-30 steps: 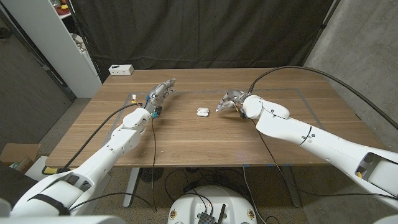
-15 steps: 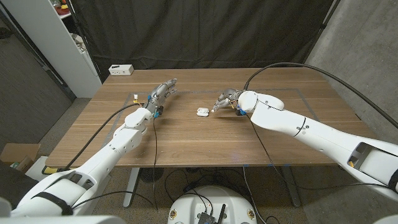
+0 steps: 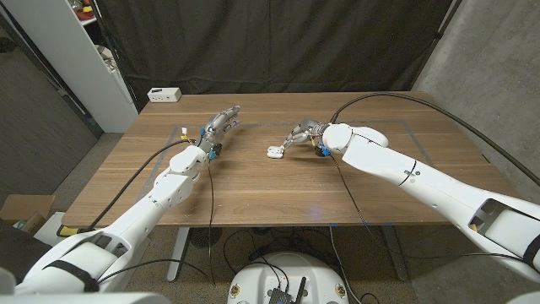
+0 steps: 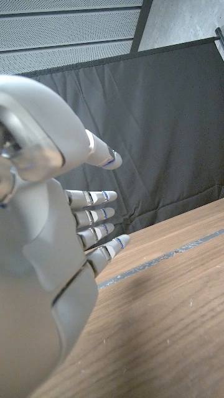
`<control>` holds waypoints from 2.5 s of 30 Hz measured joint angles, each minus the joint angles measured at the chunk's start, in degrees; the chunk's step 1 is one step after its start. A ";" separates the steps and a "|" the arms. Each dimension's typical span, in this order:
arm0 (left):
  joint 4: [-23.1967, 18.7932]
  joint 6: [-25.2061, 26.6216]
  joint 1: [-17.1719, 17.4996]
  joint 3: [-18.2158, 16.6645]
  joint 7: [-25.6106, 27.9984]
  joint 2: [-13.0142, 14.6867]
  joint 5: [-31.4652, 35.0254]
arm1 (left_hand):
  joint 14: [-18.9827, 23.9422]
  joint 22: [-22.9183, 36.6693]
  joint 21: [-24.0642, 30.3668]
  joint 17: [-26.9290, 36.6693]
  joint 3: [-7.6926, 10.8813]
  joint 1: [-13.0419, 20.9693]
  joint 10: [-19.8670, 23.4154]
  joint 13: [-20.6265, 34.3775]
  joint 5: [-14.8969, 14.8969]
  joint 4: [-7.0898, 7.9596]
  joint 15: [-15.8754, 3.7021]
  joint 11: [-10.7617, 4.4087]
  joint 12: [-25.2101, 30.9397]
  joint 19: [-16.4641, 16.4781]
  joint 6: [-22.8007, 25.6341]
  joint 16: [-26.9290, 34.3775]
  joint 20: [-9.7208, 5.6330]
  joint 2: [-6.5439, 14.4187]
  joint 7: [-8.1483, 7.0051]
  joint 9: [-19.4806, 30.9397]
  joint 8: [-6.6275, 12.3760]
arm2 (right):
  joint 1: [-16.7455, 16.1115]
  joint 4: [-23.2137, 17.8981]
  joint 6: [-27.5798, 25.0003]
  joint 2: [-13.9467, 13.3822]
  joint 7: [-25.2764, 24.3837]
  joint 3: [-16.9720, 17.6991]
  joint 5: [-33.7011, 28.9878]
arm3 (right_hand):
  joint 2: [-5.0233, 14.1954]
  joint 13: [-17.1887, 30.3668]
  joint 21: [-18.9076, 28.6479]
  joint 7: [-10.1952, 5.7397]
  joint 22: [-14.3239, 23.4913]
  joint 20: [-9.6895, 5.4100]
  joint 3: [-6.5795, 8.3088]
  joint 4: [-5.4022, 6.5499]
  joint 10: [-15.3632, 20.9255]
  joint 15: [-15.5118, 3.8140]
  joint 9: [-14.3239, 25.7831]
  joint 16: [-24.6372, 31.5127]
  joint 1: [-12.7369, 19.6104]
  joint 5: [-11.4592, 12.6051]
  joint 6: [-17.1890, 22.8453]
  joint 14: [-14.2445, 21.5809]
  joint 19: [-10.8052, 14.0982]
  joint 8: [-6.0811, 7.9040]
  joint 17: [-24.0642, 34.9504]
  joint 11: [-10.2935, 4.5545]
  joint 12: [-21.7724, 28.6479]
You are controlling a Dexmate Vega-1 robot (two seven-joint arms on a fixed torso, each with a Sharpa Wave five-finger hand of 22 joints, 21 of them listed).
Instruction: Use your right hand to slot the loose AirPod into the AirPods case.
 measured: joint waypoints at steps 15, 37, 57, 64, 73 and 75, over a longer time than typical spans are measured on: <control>-1.31 1.15 0.07 -0.21 0.25 1.03 0.13 | 0.00 0.00 0.00 0.00 0.00 0.00 0.00 0.00 0.00 0.00 0.00 0.00 0.00 0.00 0.00 0.00 0.00 0.00 0.00 0.00 0.00 | -0.94 3.59 7.84 0.72 -0.95 0.92 3.36 | 0.00 -0.01 0.00 -0.18 -0.01 0.07 0.00 0.00 0.31 0.04 -0.15 0.21 0.00 0.00 0.18 0.04 0.07 0.00 -0.01 -0.31 0.00; -2.65 2.43 0.45 -0.64 0.25 2.43 0.06 | 0.00 0.00 -0.40 0.01 0.24 0.00 0.00 0.00 0.00 -0.23 0.00 0.00 0.00 -0.31 0.30 0.00 0.30 0.00 0.30 0.00 0.00 | -0.90 10.57 16.54 3.35 -1.51 0.59 2.48 | 0.23 0.09 0.00 -0.80 -0.01 0.06 -0.71 -0.23 -0.76 -0.13 -0.19 -0.48 -0.23 0.00 0.80 -2.02 0.07 -0.45 -0.17 -1.14 -0.57; -3.74 3.51 0.74 -0.56 1.25 2.56 0.24 | 0.00 0.00 -0.43 0.01 0.24 0.00 0.00 0.00 0.00 -0.23 0.00 0.00 0.00 -0.62 0.30 0.00 0.61 0.00 0.30 0.00 -0.45 | -0.50 15.10 24.94 3.87 -0.14 -1.11 -2.83 | 0.22 -0.77 -0.67 -1.33 -0.01 1.62 -0.94 0.00 -3.96 -0.06 -0.22 -2.35 -0.23 0.00 1.32 -9.07 -4.38 -1.12 -0.70 -3.48 -2.38; -4.21 3.95 0.72 -0.41 1.72 2.53 0.46 | 0.00 0.00 -0.43 0.01 0.24 0.00 0.00 0.00 0.00 -0.23 0.00 0.00 0.00 -0.62 0.30 0.00 0.61 0.00 0.30 0.00 -0.45 | -0.49 17.33 28.06 4.31 0.10 -1.14 -4.83 | 0.22 -1.12 -0.67 -1.84 -0.01 1.99 -1.12 -0.17 -5.33 0.06 -0.24 -2.34 -0.22 0.00 1.40 -10.64 -5.37 -1.39 -0.70 -3.33 -2.83; -5.18 4.64 0.81 -0.30 2.50 2.65 0.71 | 0.00 0.00 -0.88 0.01 -0.01 0.00 0.00 0.00 0.00 -0.47 0.00 0.00 0.00 -0.89 0.30 0.00 0.88 0.00 0.30 0.00 -0.45 | -0.58 19.65 31.21 4.97 0.11 -1.13 -7.15 | 0.22 -1.52 -0.67 -1.89 -0.01 2.92 -1.18 -0.24 -7.11 0.24 -0.24 -2.56 -0.22 0.44 1.46 -14.52 -7.72 -1.43 -0.69 -3.81 -2.83; -5.29 4.95 0.81 -0.28 2.72 2.68 0.80 | 0.00 0.00 -0.88 0.01 -0.01 0.00 0.00 0.00 0.00 -0.47 0.00 0.00 0.00 -1.04 0.30 0.00 1.02 0.00 0.30 0.00 -0.45 | -0.63 20.30 31.73 5.22 0.18 -1.12 -7.55 | 0.22 -1.76 -0.67 -2.17 -0.01 3.02 -1.18 -0.24 -7.11 0.45 -0.27 -2.56 -0.23 0.44 1.68 -15.17 -7.83 -1.44 -0.75 -3.81 -2.83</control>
